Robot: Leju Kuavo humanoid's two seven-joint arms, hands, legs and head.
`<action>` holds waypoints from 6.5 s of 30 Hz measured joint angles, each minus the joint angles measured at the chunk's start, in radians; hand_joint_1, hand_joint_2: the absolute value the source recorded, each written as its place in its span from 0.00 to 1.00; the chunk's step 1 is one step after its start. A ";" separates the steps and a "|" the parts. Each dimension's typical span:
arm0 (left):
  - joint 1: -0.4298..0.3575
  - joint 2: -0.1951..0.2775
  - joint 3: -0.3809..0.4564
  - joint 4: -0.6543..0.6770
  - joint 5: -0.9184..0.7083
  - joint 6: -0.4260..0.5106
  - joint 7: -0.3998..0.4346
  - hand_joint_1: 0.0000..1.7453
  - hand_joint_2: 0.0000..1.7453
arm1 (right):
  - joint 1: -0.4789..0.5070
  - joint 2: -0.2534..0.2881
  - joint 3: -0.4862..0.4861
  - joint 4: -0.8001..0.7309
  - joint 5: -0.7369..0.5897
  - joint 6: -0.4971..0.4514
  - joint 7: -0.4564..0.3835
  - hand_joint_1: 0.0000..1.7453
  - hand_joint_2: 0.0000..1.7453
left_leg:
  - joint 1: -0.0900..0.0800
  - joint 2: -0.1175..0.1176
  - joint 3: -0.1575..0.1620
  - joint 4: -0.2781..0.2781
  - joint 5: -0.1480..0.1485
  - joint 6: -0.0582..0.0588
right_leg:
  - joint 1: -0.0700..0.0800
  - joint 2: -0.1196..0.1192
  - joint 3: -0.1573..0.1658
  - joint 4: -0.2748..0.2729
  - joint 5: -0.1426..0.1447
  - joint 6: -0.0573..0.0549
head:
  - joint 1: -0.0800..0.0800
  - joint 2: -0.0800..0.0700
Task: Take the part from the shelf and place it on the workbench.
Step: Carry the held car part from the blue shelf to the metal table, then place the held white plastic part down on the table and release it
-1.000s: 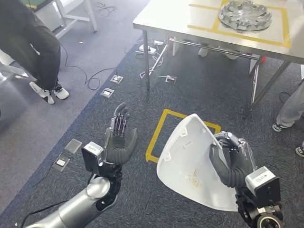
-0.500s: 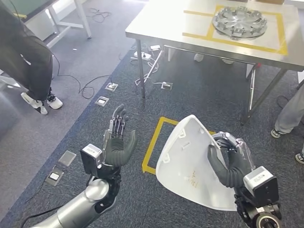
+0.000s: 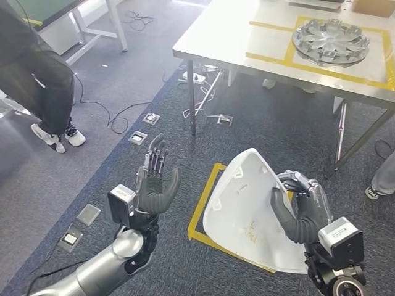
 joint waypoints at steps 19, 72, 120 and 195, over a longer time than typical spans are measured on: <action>-0.007 0.004 -0.001 -0.003 -0.004 -0.002 0.006 0.00 1.00 | -0.010 0.007 -0.001 0.005 0.003 -0.003 -0.003 1.00 1.00 | 0.015 0.011 -0.189 0.017 0.147 0.001 | 0.002 0.007 0.184 0.011 -0.138 0.010 | -0.016 0.000; -0.014 0.002 -0.002 -0.002 0.005 -0.001 0.008 0.00 1.00 | -0.002 0.007 -0.004 0.007 -0.005 -0.019 -0.002 1.00 1.00 | 0.015 0.009 -0.261 0.295 -0.029 -0.033 | -0.006 0.004 0.119 -0.046 -0.051 -0.029 | -0.014 0.000; -0.010 -0.013 -0.002 0.006 -0.017 -0.031 0.000 0.00 1.00 | 0.004 0.008 -0.018 0.022 0.006 -0.018 0.005 1.00 1.00 | 0.004 0.006 -0.037 0.014 0.016 0.018 | -0.004 -0.002 0.000 0.129 -0.153 0.010 | -0.003 0.000; -0.117 -0.093 -0.022 0.044 -0.045 -0.104 -0.062 0.00 1.00 | -0.530 0.249 -0.040 0.920 0.127 0.032 -0.025 1.00 1.00 | 0.004 0.005 -0.037 -0.007 0.016 -0.013 | 0.002 0.008 0.021 -0.015 0.000 -0.006 | -0.007 0.000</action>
